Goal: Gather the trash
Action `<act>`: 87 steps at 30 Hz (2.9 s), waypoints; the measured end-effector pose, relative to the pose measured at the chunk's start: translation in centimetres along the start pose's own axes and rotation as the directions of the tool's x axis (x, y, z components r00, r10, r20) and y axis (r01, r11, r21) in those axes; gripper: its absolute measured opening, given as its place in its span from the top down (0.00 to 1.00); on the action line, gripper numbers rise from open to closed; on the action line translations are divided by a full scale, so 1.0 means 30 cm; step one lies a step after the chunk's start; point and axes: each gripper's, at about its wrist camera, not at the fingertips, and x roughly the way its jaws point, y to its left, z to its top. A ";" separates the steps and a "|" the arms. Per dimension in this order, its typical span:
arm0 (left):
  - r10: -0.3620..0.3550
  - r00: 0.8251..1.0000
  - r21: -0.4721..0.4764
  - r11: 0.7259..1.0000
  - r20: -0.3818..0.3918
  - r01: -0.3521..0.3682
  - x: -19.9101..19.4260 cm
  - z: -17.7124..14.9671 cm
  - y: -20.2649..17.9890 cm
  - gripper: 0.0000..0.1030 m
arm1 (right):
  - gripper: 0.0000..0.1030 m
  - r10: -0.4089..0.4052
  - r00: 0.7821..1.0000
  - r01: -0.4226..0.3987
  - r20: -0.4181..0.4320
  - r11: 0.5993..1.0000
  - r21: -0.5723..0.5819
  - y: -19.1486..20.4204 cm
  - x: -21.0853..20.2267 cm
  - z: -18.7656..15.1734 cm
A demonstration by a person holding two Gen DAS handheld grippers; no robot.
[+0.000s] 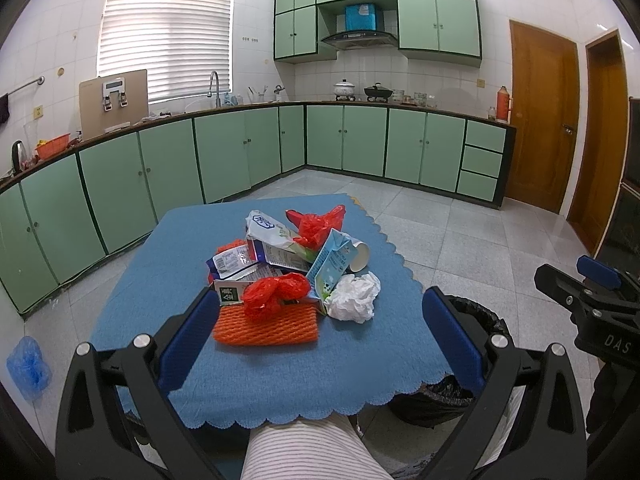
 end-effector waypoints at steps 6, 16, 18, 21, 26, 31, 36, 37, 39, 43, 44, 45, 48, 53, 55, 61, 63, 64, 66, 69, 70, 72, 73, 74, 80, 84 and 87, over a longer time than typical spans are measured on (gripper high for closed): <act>0.000 1.000 0.000 1.000 -0.001 0.000 -0.003 0.004 0.004 0.05 | 0.06 0.000 1.000 0.000 0.000 1.000 0.000 0.000 0.001 0.000; 0.001 1.000 0.001 1.000 -0.001 -0.001 -0.003 0.006 0.009 0.05 | 0.06 0.000 1.000 0.000 -0.002 1.000 0.002 0.000 0.001 0.004; 0.002 1.000 0.002 1.000 -0.002 -0.002 -0.003 0.009 0.013 0.05 | 0.06 0.000 1.000 0.000 -0.002 1.000 0.003 -0.011 0.008 -0.005; 0.002 1.000 0.001 1.000 -0.001 -0.002 -0.005 0.010 0.010 0.05 | 0.06 0.001 1.000 -0.001 -0.002 1.000 0.003 -0.009 0.006 -0.002; 0.002 1.000 0.002 1.000 -0.001 -0.002 -0.004 0.009 0.012 0.05 | 0.06 0.001 1.000 -0.001 -0.002 1.000 0.004 -0.010 0.005 0.000; 0.003 1.000 0.001 1.000 -0.002 -0.003 -0.004 0.010 0.011 0.05 | 0.06 0.002 1.000 -0.002 -0.002 1.000 0.004 -0.011 0.004 0.001; 0.002 1.000 0.003 1.000 -0.001 -0.002 -0.005 0.010 0.009 0.05 | 0.06 0.002 1.000 -0.002 -0.002 1.000 0.005 -0.012 0.004 0.000; 0.002 1.000 0.003 1.000 -0.001 -0.002 -0.005 0.009 0.010 0.05 | 0.06 0.002 1.000 -0.002 -0.002 1.000 0.005 -0.011 0.004 0.000; 0.002 1.000 0.002 1.000 -0.002 -0.002 -0.003 0.009 0.011 0.05 | 0.06 0.002 1.000 -0.002 -0.003 1.000 0.005 -0.008 0.003 0.002; 0.003 1.000 0.001 1.000 -0.002 -0.003 -0.004 0.013 0.013 0.05 | 0.06 0.002 1.000 -0.002 -0.003 1.000 0.005 -0.015 0.008 -0.002; 0.003 1.000 0.002 1.000 -0.003 -0.003 -0.004 0.014 0.013 0.05 | 0.06 0.002 1.000 -0.002 -0.003 1.000 0.005 -0.016 0.008 -0.003; 0.003 1.000 0.002 1.000 -0.002 -0.003 -0.004 0.014 0.013 0.05 | 0.06 0.002 1.000 -0.002 -0.003 1.000 0.005 -0.017 0.008 -0.003; 0.004 1.000 0.001 1.000 -0.001 -0.004 -0.004 0.013 0.015 0.05 | 0.06 0.002 1.000 -0.002 -0.003 1.000 0.007 -0.017 0.008 -0.004; 0.003 1.000 0.003 1.000 0.000 -0.003 -0.004 0.013 0.014 0.05 | 0.06 0.001 1.000 -0.001 -0.001 1.000 0.008 -0.020 0.010 -0.004; 0.002 1.000 0.002 1.000 -0.001 -0.002 -0.004 0.013 0.014 0.05 | 0.06 0.000 1.000 0.000 -0.002 1.000 0.007 -0.014 0.014 -0.002; 0.003 1.000 -0.003 1.000 -0.007 -0.003 0.005 0.023 0.027 0.05 | 0.06 0.001 1.000 -0.001 -0.001 1.000 0.007 -0.015 0.013 0.000; 0.004 1.000 -0.005 1.000 -0.008 -0.004 0.011 0.023 0.030 0.05 | 0.06 0.000 1.000 0.000 0.000 1.000 0.004 -0.018 0.015 -0.002; 0.008 1.000 -0.007 1.000 -0.009 -0.008 0.021 0.026 0.036 0.05 | 0.06 -0.002 1.000 0.002 0.001 1.000 0.004 -0.022 0.025 0.002; 0.019 1.000 -0.011 1.000 -0.007 -0.019 0.023 0.032 0.044 0.05 | 0.06 -0.001 1.000 0.001 0.007 1.000 0.003 -0.025 0.045 0.010; 0.065 0.998 -0.032 0.997 0.005 -0.065 0.069 0.044 0.093 0.05 | 0.06 0.007 1.000 -0.007 0.014 1.000 0.000 -0.020 0.078 0.026; 0.073 0.997 -0.035 0.997 0.006 -0.073 0.079 0.048 0.105 0.05 | 0.06 0.008 1.000 -0.008 0.015 1.000 -0.001 -0.016 0.085 0.030; 0.104 0.995 -0.049 0.993 0.002 -0.104 0.123 0.056 0.150 0.05 | 0.06 0.017 1.000 -0.017 0.012 1.000 -0.006 -0.008 0.117 0.038; 0.112 0.994 -0.054 0.992 0.004 -0.112 0.133 0.057 0.162 0.05 | 0.06 0.023 1.000 -0.023 0.011 1.000 -0.012 0.001 0.140 0.043; 0.130 0.991 -0.058 0.990 0.004 -0.130 0.154 0.059 0.185 0.05 | 0.06 0.026 1.000 -0.026 0.011 0.999 -0.019 0.010 0.164 0.047; 0.204 0.979 -0.059 0.977 -0.021 -0.205 0.275 0.042 0.296 0.05 | 0.11 0.094 0.995 -0.095 -0.035 0.995 -0.024 0.054 0.312 0.063; 0.217 0.973 -0.076 0.972 -0.076 -0.223 0.356 0.012 0.352 0.05 | 0.14 0.132 0.988 -0.134 -0.077 0.991 -0.024 0.102 0.417 0.072; 0.203 0.974 -0.075 0.975 -0.100 -0.211 0.401 -0.011 0.379 0.05 | 0.14 0.143 0.985 -0.148 -0.097 0.988 -0.044 0.162 0.490 0.070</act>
